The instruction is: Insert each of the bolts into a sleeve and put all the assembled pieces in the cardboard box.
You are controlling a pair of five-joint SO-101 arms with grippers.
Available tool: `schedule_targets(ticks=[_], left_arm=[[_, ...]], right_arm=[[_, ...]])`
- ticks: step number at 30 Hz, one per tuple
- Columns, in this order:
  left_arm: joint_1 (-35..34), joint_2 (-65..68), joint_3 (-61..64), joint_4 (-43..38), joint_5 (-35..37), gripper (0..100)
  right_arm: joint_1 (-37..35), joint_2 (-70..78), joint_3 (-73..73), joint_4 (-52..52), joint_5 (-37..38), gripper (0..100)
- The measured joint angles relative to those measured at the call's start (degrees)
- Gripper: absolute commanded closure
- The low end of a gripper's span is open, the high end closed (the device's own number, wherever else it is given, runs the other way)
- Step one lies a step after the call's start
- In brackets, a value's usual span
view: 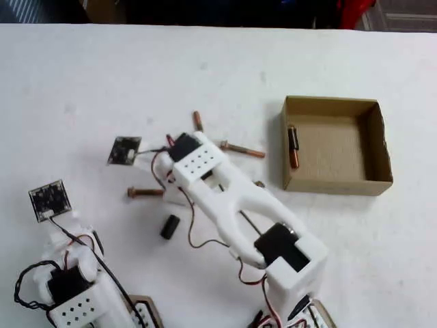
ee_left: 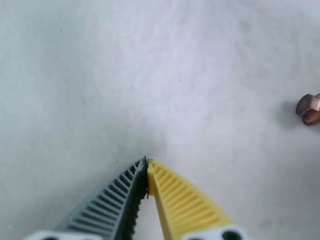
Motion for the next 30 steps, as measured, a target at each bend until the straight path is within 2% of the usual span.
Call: schedule_targets(ticks=[17,30], left_arm=[[0.00,0.00,0.00,0.00,0.00,98],[0.00,0.00,0.00,0.00,0.00,98]], right_arm=[[0.00,8.09,-0.09,-2.29,-0.18,87.5],[-0.18,8.35,-0.18,-2.46,-0.18,89.6]])
